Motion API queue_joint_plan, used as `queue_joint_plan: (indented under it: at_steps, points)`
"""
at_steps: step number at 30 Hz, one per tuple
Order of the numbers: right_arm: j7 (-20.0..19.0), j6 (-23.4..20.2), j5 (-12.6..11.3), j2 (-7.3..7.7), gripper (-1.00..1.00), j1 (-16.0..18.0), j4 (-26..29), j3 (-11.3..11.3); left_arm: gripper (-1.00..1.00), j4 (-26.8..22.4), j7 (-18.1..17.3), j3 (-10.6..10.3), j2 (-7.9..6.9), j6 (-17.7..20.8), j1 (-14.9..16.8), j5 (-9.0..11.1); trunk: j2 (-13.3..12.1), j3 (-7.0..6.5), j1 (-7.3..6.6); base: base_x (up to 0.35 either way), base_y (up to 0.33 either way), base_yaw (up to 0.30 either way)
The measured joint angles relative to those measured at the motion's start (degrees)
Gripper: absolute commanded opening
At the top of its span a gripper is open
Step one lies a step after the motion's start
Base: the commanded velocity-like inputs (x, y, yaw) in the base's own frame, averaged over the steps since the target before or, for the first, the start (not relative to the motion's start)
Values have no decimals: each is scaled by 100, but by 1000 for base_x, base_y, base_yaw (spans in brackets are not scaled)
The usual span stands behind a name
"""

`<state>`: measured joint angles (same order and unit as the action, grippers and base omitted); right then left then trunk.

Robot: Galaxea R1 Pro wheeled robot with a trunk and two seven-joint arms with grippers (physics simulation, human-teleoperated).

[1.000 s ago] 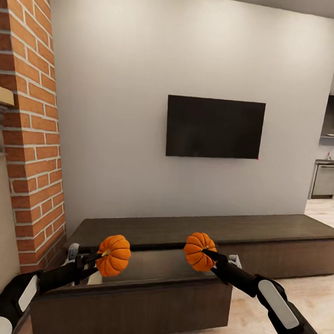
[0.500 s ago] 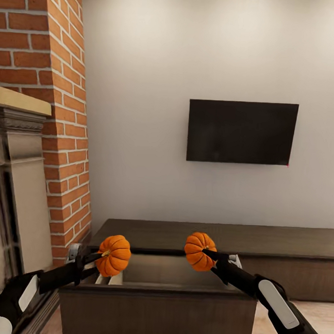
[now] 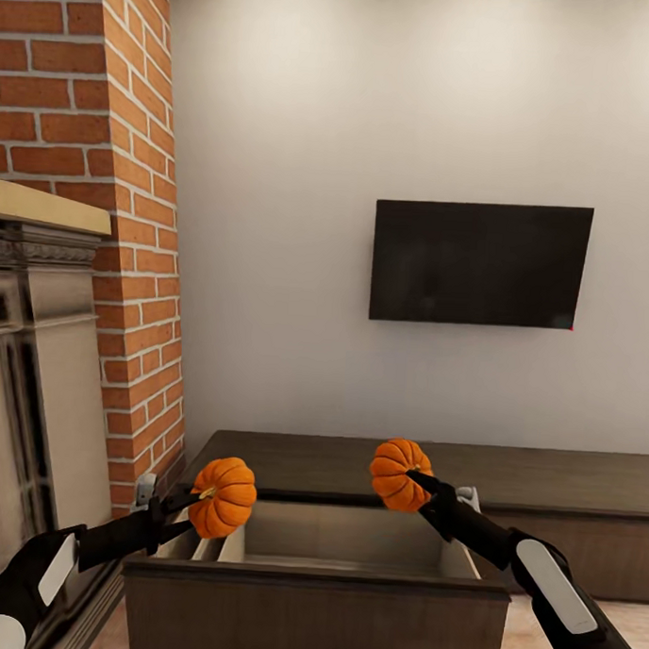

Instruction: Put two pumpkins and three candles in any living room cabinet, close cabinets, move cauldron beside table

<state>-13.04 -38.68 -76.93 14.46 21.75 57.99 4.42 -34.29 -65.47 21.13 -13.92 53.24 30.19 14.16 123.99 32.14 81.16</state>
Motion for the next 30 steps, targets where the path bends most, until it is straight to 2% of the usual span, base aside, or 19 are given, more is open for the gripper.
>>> queue_joint_plan:
  at_steps: [3,14,18,22,24,27,30]
  points:
    - [-128,-1,-16,13,-100,0,-16,-8,-100,-6,-42,-1,3,7,1,12,0,0,0,0,0,0]
    - [-160,1,-6,14,-100,0,-42,-11,-100,-10,-60,-10,-4,22,0,34,0,0,-1,41,-28,0]
    - [-138,-18,-20,12,-100,0,-38,-8,-100,-200,-48,12,-4,69,1,70,0,0,-1,69,-61,0]
    - [-122,-73,-22,5,-100,0,-38,-8,-100,-308,-35,-5,5,74,0,21,0,0,0,9,-8,0]
    - [-92,-224,3,-3,-100,-1,-40,-6,-100,-325,-22,-20,10,88,1,20,0,0,0,2,-2,0]
    - [113,-384,25,-7,-100,-1,-45,-15,-100,-332,-12,-100,7,92,0,0,0,0,0,0,0,0]
    - [726,-555,17,-12,-100,-2,-44,-21,-100,-333,-7,-226,4,136,0,-9,0,1,0,0,0,0]
